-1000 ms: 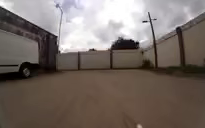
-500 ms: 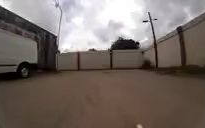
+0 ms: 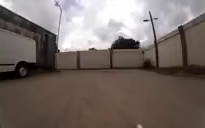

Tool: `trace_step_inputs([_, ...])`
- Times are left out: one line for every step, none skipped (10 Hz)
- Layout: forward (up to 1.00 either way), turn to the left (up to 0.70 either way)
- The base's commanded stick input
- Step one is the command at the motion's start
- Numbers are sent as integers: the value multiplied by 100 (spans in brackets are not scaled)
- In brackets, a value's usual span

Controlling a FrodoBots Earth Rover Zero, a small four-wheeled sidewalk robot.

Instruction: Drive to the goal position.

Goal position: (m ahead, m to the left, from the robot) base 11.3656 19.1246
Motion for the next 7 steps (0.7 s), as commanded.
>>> trace_step_inputs([30, 0])
trace_step_inputs([30, 0])
trace_step_inputs([30, 0])
trace_step_inputs([30, 0])
trace_step_inputs([30, 0])
trace_step_inputs([30, 0])
trace_step_inputs([30, 0])
